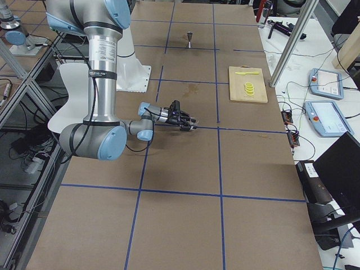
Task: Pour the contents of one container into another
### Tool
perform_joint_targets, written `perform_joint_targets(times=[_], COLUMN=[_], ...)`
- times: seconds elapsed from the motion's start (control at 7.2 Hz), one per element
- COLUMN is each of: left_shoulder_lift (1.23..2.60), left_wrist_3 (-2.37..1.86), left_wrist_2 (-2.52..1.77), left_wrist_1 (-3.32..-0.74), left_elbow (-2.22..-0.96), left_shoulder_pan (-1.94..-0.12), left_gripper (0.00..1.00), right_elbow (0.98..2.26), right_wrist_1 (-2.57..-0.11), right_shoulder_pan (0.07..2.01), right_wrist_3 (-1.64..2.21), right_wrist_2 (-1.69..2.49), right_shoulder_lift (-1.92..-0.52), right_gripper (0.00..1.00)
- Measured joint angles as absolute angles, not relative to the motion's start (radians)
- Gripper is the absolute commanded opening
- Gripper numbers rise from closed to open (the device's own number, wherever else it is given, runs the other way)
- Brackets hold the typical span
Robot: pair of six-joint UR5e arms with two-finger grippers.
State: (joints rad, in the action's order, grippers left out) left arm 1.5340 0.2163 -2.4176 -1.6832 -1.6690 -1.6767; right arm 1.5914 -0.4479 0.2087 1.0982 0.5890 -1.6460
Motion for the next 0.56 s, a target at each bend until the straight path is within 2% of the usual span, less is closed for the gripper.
perform_joint_targets(times=[0.14,0.42,0.56], left_shoulder_lift=[1.534,1.534,1.534], left_wrist_3=[0.216,0.216,0.216], left_wrist_2=[-2.418,-2.419,-2.419], left_wrist_1=[-1.683,-1.684,-1.684], left_elbow=[-1.669,-1.669,-1.669], left_shoulder_pan=[-1.677,-1.677,-1.677], left_gripper=[1.00,1.00,1.00], right_elbow=[1.589,1.581,1.578], right_wrist_1=[-0.448,-0.448,-0.447], right_shoulder_pan=[0.206,0.202,0.200], right_wrist_3=[1.109,1.119,1.120], right_wrist_2=[0.589,0.589,0.589], right_shoulder_lift=[-1.646,-1.646,-1.646], right_gripper=[0.41,0.55,1.00])
